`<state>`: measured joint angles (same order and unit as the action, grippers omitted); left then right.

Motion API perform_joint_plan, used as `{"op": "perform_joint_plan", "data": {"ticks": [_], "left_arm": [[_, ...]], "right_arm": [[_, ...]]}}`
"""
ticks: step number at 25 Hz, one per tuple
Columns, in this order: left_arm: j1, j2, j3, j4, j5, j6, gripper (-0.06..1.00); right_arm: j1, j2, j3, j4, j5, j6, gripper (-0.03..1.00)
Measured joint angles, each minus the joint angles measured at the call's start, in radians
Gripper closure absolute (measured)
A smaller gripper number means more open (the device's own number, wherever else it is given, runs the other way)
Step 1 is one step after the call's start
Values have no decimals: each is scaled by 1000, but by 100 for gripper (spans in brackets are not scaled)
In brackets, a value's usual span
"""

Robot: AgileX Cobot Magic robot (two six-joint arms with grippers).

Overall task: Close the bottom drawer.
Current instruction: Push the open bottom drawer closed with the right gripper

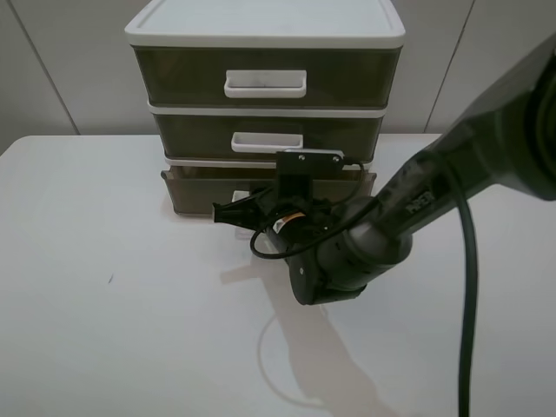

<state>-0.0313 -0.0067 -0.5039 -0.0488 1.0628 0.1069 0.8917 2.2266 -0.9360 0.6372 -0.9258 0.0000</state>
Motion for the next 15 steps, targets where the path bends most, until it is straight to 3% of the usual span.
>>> {"op": "perform_joint_plan", "data": {"ticks": [3,15], "left_arm": [[0,0,0,0,0,0,23],[0,0,0,0,0,0,23]], "right_arm": [[-1,3,-6,42,-18,0,95],[-13,24,-34,50,-22,-37,95]]}}
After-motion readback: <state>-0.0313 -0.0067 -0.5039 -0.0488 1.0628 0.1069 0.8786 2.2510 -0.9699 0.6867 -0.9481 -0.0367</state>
